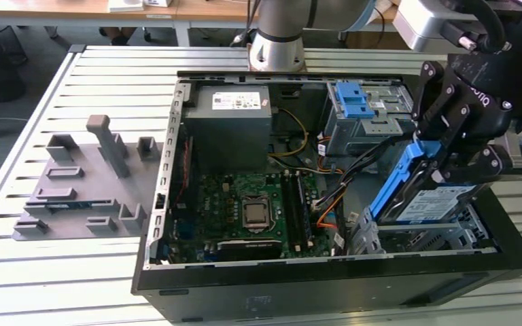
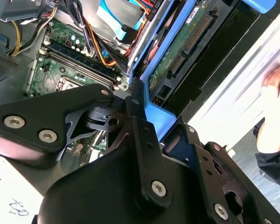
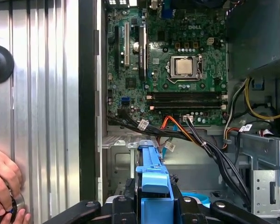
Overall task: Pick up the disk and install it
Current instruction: 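Insert the disk into the insertion slot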
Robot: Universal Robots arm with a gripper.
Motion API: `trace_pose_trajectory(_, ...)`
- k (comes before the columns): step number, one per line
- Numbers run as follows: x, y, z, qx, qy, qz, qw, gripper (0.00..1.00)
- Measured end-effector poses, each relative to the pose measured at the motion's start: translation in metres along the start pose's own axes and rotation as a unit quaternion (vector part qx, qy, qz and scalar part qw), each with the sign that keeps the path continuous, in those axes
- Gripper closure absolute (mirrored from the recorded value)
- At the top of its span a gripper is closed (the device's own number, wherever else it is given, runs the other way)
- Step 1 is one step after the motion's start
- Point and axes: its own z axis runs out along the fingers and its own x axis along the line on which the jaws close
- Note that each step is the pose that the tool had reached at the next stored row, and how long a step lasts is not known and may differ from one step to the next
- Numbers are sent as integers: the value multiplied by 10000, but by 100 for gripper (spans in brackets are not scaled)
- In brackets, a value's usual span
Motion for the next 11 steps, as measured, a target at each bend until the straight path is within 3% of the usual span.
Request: trace_pose_trajectory(11, 1, -1, 75, 0, 1, 0, 10000, 64)
